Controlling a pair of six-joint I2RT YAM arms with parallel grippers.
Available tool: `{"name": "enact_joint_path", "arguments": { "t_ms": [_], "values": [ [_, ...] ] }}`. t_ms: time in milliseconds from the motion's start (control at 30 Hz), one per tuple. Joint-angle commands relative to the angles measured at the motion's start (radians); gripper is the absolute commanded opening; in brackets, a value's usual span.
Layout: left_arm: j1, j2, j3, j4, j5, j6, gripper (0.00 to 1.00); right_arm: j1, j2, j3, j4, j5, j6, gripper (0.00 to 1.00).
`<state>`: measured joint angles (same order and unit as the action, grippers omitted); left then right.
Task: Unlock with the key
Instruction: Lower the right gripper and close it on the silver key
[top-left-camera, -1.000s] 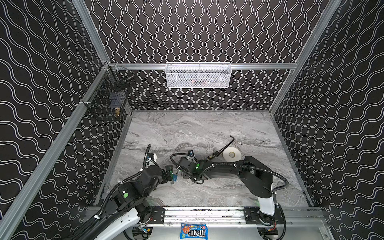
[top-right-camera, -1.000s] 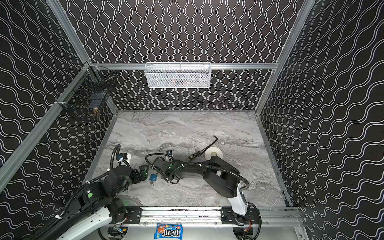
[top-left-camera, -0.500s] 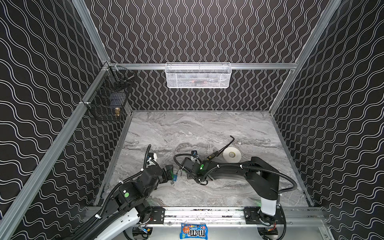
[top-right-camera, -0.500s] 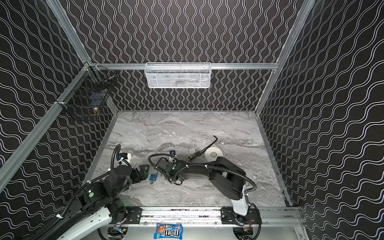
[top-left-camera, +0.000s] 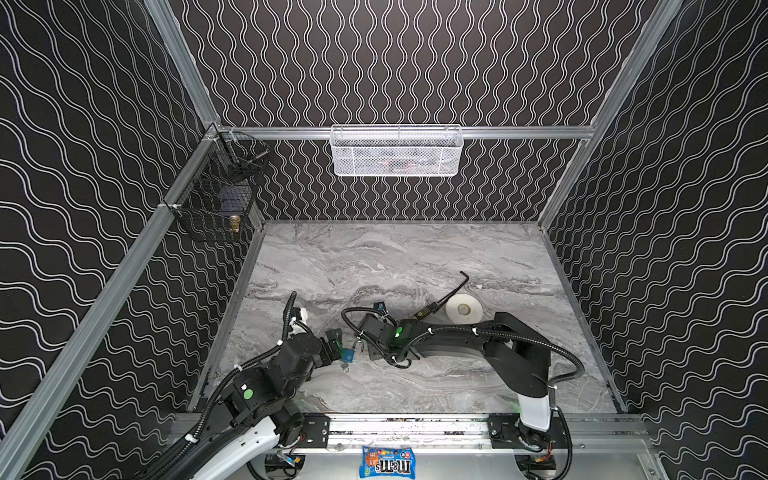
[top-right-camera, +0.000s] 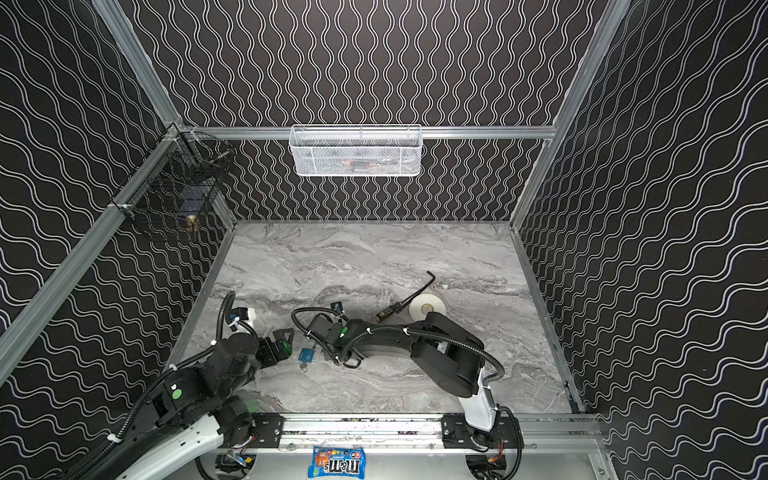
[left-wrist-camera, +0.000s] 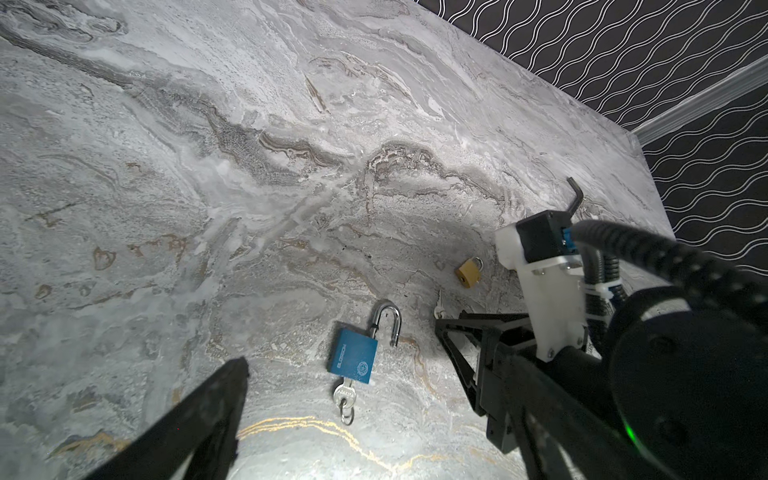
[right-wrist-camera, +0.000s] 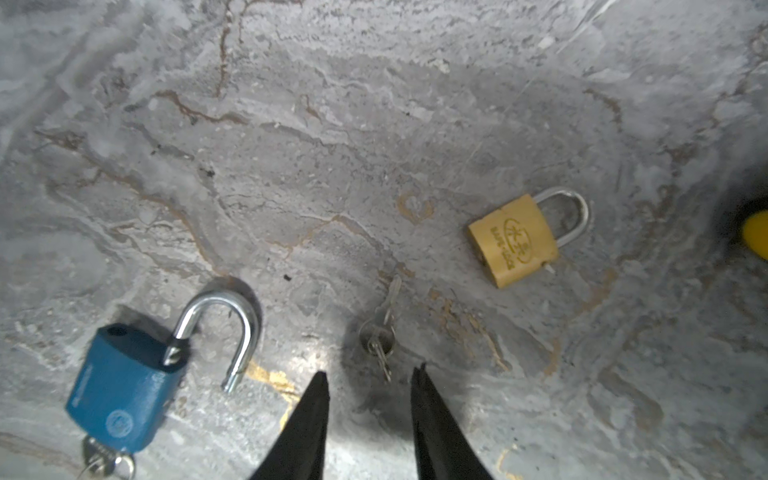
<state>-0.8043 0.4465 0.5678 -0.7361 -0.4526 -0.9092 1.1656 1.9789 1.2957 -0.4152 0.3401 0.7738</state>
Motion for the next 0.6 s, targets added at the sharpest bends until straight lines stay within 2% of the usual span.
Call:
{"name": "enact_joint_path", "arguments": {
  "t_ms": [0,567],
  "values": [
    [0.002,0.010,-0.003,0.006,-0.013,0.006,0.98,0.000,0.003,0.008,-0.028,0.037,-0.018,0.35],
    [0.002,0.023,-0.016,0.027,-0.006,-0.005,0.98,-0.019,0.001,-0.021,0.053,-0.014,-0.089,0.21]
  ]
}}
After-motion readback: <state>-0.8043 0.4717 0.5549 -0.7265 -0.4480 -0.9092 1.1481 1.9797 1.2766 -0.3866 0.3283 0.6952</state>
